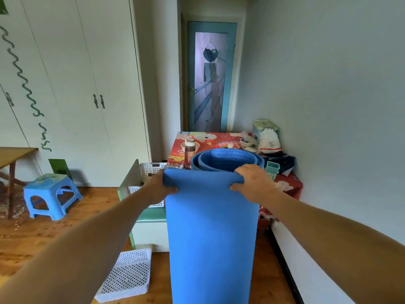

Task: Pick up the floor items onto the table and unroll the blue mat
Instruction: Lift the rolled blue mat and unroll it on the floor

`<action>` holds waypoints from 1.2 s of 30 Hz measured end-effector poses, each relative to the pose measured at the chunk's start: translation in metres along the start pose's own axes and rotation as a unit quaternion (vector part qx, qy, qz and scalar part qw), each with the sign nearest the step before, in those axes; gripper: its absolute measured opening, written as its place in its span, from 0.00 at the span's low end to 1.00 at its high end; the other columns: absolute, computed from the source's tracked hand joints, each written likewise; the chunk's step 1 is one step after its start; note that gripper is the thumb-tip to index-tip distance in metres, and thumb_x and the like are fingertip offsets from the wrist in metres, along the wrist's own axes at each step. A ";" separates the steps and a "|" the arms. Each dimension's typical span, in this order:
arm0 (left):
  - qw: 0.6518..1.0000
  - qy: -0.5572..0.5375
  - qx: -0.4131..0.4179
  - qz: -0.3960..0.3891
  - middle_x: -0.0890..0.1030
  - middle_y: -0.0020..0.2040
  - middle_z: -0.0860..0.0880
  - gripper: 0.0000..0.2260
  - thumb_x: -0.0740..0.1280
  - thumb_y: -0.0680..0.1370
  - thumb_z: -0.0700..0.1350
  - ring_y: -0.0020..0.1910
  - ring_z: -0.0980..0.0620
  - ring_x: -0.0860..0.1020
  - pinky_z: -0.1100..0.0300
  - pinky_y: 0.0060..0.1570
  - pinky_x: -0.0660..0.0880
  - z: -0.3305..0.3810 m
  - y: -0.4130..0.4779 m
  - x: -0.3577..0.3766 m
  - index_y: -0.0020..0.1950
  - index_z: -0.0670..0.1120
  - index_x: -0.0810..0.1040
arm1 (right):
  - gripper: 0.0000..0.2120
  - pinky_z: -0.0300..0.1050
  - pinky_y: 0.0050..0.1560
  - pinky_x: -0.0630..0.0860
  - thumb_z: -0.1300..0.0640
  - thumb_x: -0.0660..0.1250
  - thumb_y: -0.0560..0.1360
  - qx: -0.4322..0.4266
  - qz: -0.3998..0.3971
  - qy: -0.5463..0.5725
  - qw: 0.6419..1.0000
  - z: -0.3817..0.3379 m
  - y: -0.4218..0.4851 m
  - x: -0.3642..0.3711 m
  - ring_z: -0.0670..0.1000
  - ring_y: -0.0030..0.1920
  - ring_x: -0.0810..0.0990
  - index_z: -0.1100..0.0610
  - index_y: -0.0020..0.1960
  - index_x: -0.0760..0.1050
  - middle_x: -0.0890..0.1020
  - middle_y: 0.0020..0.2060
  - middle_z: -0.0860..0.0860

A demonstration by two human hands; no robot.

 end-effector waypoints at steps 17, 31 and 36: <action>0.958 0.188 0.218 0.008 0.79 0.46 0.46 0.08 0.65 0.76 0.43 0.47 0.43 0.76 0.55 0.44 0.72 0.136 -0.025 0.033 0.54 0.46 0.75 | 0.15 0.51 0.46 0.72 0.51 0.68 0.73 0.221 -0.076 0.070 0.970 0.080 -0.053 0.010 0.54 0.44 0.74 0.60 0.53 0.73 0.75 0.43 0.53; 0.896 0.307 0.296 -0.121 0.75 0.44 0.47 0.02 0.65 0.76 0.42 0.43 0.48 0.70 0.57 0.42 0.65 0.199 -0.034 0.128 0.48 0.44 0.73 | 0.19 0.42 0.36 0.71 0.56 0.71 0.70 0.100 -0.053 0.110 0.988 0.030 -0.028 -0.033 0.53 0.44 0.75 0.55 0.60 0.71 0.76 0.47 0.51; 0.931 0.228 0.272 -0.088 0.76 0.41 0.49 0.05 0.67 0.75 0.43 0.42 0.48 0.72 0.58 0.37 0.65 0.181 -0.030 0.123 0.48 0.46 0.72 | 0.12 0.56 0.48 0.75 0.55 0.66 0.76 0.082 -0.017 0.076 0.994 0.020 -0.029 -0.040 0.59 0.46 0.77 0.61 0.55 0.75 0.79 0.47 0.58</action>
Point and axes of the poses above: each hand's wrist, its own y-axis towards the middle knuckle, its own x-axis out of the palm, z = x × y, the point moved 10 cm from there along y, towards the middle knuckle
